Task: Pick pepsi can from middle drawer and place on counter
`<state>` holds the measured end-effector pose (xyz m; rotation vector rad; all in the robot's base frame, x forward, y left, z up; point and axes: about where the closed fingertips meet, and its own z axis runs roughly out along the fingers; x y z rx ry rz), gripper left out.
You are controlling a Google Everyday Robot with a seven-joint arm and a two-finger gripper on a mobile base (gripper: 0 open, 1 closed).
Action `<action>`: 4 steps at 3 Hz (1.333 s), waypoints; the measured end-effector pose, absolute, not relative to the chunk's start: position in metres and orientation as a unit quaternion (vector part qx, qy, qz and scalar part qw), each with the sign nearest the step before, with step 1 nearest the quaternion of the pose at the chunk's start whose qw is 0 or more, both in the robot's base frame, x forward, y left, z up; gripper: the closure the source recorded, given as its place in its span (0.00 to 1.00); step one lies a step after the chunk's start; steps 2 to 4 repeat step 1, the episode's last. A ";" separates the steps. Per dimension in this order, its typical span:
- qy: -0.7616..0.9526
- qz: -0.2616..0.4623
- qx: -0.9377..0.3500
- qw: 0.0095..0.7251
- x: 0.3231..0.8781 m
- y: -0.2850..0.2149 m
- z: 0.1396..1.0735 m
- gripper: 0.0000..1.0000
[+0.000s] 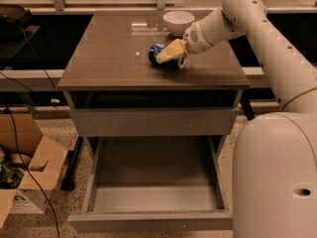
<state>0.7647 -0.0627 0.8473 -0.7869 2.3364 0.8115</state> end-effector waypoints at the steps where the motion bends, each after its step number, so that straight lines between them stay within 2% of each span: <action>1: 0.867 0.301 -0.292 0.270 0.765 -0.063 0.847 0.00; 4: 0.867 0.301 -0.292 0.270 0.765 -0.063 0.847 0.00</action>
Offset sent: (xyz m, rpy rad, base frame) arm 0.0000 0.0000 0.0000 0.0000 0.0000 0.0000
